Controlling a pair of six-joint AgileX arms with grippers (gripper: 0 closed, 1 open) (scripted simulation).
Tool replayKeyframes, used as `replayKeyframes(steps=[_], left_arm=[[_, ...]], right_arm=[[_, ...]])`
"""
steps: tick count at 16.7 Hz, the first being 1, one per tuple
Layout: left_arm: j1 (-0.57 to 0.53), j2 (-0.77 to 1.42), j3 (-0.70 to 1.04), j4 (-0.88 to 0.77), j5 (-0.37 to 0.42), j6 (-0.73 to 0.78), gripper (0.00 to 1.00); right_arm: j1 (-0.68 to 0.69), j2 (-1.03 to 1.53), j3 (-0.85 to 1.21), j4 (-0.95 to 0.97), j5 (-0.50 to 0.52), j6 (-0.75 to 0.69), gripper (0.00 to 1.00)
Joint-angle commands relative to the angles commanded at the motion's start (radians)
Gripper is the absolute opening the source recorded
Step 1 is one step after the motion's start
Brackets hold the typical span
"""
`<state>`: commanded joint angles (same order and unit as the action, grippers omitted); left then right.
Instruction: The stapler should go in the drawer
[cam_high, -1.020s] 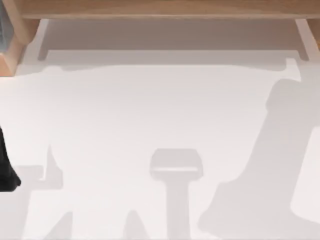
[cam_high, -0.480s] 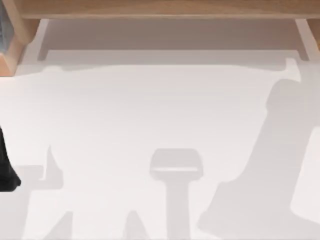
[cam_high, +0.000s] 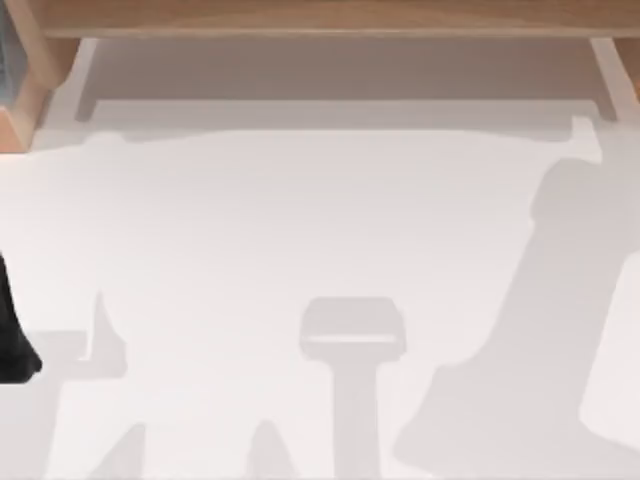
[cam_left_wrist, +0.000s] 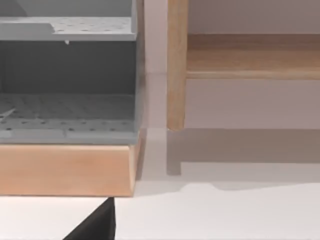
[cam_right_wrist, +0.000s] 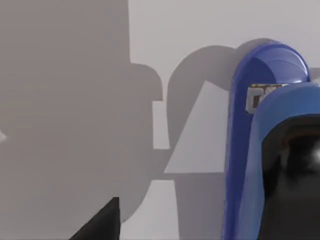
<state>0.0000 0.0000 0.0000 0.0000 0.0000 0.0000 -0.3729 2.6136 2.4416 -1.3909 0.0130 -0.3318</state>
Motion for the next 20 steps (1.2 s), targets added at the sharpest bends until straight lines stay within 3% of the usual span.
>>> replayKeyframes(steps=[4, 8, 20], left_arm=[[0.000, 0.000, 0.000, 0.000, 0.000, 0.000, 1.00], [0.000, 0.000, 0.000, 0.000, 0.000, 0.000, 1.00], [0.000, 0.000, 0.000, 0.000, 0.000, 0.000, 1.00]], right_arm=[[-0.007, -0.106, -0.091, 0.085, -0.034, -0.078, 1.00], [-0.041, -0.288, -0.248, 0.297, -0.102, -0.214, 1.00], [-0.400, -0.701, -0.963, 1.302, -0.334, -0.641, 1.00]])
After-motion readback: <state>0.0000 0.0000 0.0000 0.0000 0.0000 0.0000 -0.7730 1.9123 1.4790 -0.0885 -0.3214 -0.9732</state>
